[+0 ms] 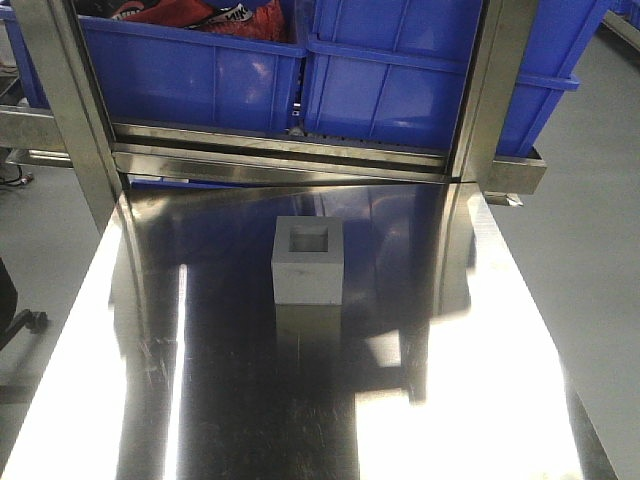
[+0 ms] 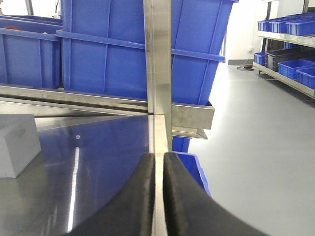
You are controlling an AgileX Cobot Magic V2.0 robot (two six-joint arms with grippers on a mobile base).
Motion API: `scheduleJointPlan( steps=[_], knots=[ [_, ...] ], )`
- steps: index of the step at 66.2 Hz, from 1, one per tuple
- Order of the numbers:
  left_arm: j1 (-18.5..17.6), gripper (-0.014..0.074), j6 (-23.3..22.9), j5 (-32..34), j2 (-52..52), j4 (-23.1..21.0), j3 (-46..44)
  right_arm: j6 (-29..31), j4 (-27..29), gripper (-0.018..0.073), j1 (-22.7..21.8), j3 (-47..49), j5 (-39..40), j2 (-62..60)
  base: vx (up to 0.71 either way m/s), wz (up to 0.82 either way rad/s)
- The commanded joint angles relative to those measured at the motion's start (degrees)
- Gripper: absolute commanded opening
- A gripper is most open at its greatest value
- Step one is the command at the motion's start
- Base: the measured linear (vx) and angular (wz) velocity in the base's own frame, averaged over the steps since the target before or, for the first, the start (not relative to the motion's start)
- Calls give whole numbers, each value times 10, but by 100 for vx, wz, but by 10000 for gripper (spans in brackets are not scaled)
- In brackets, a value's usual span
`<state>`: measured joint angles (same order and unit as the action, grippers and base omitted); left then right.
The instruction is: Sort gray base to blue bin
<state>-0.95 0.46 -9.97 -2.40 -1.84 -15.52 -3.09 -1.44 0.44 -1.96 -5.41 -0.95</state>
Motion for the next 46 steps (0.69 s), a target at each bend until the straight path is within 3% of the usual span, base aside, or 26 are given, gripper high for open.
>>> scheduleJointPlan(
  steps=[1, 9, 28, 35, 46],
  knots=[
    [1, -6, 45, -41, -71, -2, -80, 4, -4, -4, -2, 2, 45, -5, 0, 0],
    [1, -6, 65, -96, -153, -2, -136, 4, -4, -4, -2, 2, 45, -5, 0, 0],
    [1, 22, 65, -77, -214, -6, -147, 4, -4, -4, -2, 2, 45, -5, 0, 0],
    [1, 132, 64, -77, -213, -6, -147, 4, -4, -4, -2, 2, 45, -5, 0, 0],
    [1, 447, 63, -77, -213, -7, -147, 4, -4, -4, -2, 2, 45, -5, 0, 0]
  ],
)
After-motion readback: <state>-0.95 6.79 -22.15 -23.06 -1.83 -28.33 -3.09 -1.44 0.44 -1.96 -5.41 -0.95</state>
